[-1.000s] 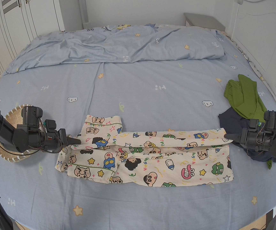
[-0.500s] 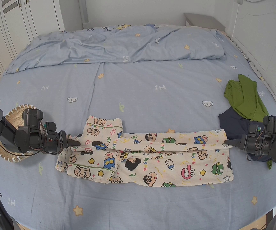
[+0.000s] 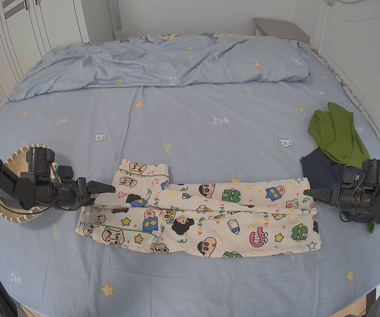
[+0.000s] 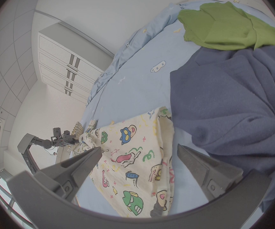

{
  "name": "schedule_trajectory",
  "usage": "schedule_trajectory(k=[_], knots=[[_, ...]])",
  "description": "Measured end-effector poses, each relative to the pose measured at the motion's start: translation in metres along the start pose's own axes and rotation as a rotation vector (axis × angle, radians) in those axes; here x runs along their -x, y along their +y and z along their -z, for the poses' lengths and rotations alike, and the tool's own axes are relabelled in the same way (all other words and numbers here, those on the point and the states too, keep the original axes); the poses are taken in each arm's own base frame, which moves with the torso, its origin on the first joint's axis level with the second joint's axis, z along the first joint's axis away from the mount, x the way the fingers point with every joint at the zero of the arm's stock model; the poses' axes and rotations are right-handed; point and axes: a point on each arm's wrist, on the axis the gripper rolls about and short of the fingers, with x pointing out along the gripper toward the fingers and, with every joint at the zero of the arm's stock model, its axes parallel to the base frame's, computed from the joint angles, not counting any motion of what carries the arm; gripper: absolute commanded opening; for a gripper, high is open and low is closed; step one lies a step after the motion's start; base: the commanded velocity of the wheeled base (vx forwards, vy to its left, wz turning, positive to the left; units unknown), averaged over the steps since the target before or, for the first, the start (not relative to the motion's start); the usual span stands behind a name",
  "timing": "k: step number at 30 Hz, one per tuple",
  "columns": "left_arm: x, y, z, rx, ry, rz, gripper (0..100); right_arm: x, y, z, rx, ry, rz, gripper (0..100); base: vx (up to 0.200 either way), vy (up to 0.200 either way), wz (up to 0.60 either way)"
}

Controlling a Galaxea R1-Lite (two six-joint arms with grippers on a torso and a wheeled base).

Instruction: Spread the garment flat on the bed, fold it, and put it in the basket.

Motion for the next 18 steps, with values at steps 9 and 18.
schedule_trajectory(k=[9,18], knots=[[0.044,-0.032,-0.024,-0.014,-0.118,0.086,100,0.011,0.013,-0.014,0.022,-0.053,-0.010,100,0.000,0.000,0.00],[0.042,-0.066,-0.072,-0.008,-0.238,0.200,100,0.024,0.026,-0.026,0.046,-0.106,-0.020,100,0.000,0.000,0.00]])
